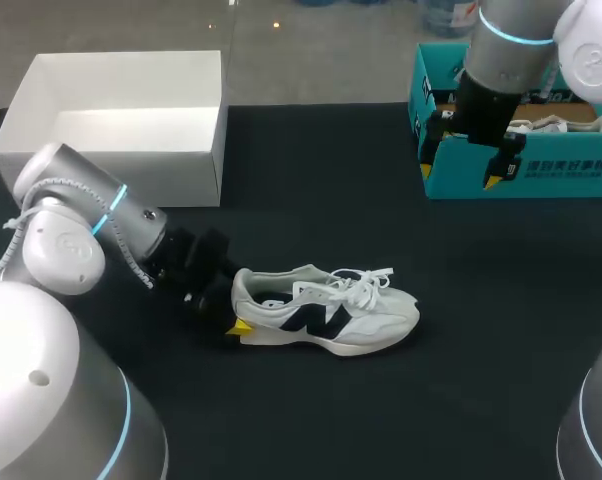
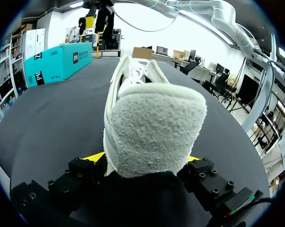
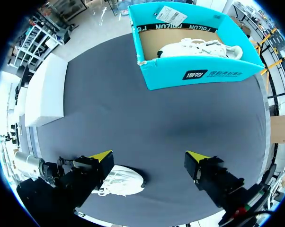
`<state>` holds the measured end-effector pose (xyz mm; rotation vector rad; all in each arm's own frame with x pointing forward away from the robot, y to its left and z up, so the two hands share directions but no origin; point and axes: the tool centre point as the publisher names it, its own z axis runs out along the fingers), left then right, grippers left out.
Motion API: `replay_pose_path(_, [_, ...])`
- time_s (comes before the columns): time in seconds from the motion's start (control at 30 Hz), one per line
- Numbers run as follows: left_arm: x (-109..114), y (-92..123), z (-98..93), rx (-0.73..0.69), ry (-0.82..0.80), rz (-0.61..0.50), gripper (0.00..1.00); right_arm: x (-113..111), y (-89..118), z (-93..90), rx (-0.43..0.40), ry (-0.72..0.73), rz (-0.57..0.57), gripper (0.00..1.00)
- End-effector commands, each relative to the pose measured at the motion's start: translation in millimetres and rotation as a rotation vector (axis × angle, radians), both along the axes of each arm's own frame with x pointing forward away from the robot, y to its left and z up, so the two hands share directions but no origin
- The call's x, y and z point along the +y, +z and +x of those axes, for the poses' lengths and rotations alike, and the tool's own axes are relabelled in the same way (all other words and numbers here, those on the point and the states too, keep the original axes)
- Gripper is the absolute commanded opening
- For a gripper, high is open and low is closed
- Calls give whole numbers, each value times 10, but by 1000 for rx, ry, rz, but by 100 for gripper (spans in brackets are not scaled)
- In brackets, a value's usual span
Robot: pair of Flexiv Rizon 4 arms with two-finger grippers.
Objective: Take the shoe out of the shoebox, open the shoe tongue, remove and reinsert the insole, then place the shoe into the shoebox
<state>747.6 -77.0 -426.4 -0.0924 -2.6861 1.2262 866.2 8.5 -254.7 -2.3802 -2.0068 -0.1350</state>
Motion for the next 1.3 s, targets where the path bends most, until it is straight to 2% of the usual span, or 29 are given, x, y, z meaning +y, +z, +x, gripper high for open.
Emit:
replay_pose_path(0.03, [10,-18,1,-1,0,0,0,169,-25,2,15,8,0,100])
replay_pose_path(0.13, [10,-18,1,-1,0,0,0,255,-26,-65,34,33,16,100])
replay_pose_path(0.97, [10,-18,1,-1,0,0,0,255,-26,-65,34,33,16,100])
replay_pose_path(1.3, [10,-18,1,-1,0,0,0,648,-18,-357,37,74,-64,100])
